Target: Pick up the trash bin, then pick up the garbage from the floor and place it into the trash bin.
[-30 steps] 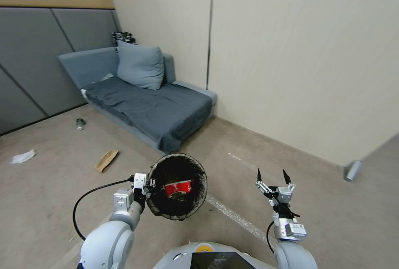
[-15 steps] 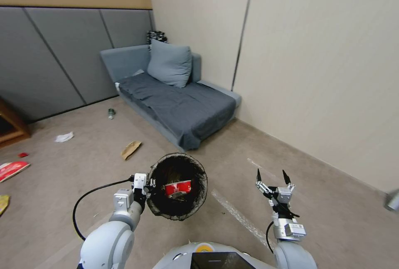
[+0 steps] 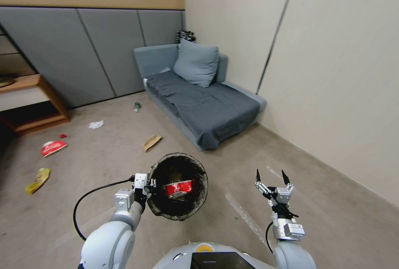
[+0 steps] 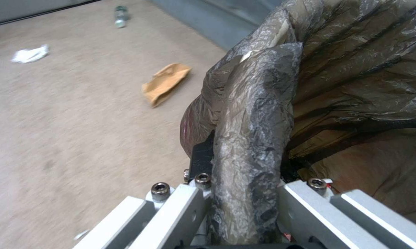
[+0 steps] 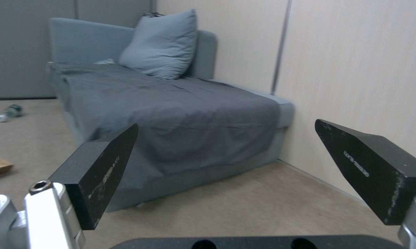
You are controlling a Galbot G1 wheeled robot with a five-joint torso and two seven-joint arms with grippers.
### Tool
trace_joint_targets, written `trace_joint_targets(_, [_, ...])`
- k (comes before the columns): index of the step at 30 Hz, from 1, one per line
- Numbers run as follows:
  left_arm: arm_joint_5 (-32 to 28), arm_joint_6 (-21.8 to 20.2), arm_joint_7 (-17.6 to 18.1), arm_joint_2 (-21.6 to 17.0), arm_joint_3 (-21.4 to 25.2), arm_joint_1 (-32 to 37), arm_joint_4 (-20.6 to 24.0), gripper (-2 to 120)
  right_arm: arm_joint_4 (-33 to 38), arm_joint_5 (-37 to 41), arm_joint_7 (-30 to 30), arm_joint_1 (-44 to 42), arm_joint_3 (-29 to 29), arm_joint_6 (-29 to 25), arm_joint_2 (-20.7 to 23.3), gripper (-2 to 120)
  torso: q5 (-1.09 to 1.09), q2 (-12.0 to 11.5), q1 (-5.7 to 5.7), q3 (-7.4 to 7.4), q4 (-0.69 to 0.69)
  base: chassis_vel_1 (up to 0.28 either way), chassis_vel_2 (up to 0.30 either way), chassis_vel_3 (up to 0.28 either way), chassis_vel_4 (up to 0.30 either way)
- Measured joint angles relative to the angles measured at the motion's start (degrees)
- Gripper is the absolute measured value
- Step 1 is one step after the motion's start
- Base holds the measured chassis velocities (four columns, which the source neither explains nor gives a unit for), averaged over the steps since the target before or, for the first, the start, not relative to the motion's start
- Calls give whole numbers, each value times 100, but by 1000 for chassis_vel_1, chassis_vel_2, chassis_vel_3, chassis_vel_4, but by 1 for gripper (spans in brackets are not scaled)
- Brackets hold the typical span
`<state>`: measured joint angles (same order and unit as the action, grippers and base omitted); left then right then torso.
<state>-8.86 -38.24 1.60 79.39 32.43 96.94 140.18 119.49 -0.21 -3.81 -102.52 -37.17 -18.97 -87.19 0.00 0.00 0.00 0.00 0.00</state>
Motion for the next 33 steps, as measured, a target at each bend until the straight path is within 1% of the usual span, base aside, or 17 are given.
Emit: trace_joint_targets(33, [22,32,-15,10,-3,-18,-15,1,-5,-18,-48,12,4,43,-1,100,0,0,1,0,0,99,100,102,98])
